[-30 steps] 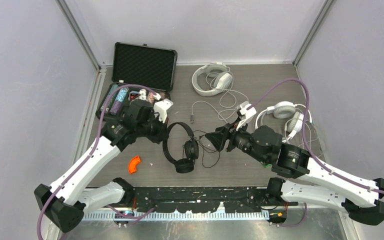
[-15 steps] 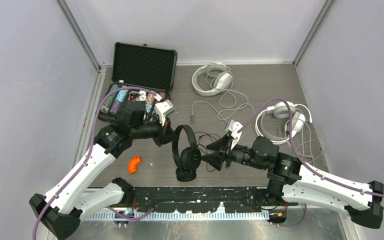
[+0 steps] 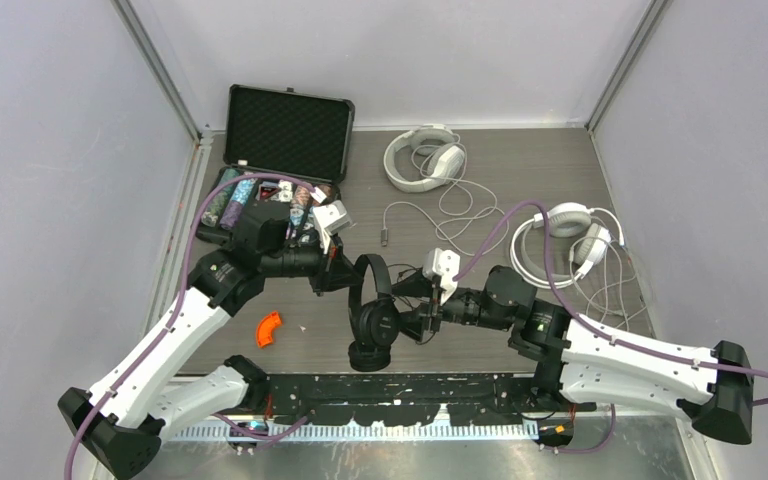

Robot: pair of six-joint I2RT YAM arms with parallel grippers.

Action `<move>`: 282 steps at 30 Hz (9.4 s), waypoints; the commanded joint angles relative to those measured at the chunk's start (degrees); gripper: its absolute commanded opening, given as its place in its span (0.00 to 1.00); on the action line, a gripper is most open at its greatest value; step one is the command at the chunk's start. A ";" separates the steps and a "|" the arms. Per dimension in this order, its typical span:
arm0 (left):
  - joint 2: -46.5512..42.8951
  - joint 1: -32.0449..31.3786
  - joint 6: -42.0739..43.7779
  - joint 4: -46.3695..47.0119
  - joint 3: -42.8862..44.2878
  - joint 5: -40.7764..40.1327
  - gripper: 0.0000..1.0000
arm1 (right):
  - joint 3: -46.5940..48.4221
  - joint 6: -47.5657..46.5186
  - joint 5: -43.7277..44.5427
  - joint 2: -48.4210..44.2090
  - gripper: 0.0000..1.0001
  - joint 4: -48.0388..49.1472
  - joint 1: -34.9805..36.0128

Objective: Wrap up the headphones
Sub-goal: Wrap the headphones cable around the headphones.

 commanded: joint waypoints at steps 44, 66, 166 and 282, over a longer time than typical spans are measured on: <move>-0.73 0.12 -9.09 -16.43 12.29 -38.02 0.00 | -5.09 3.59 41.80 -23.48 0.00 0.59 -0.03; 3.00 0.19 -11.61 -18.21 12.97 -36.03 0.00 | 6.91 -4.11 51.17 -11.30 0.00 -2.54 -0.01; 14.56 9.43 -15.10 -26.32 30.39 -23.23 0.00 | 15.18 -7.29 35.25 -5.29 0.80 -22.78 9.06; 8.68 9.79 -16.90 -22.52 31.55 7.98 0.00 | -2.18 7.81 34.75 16.33 0.00 26.10 -14.93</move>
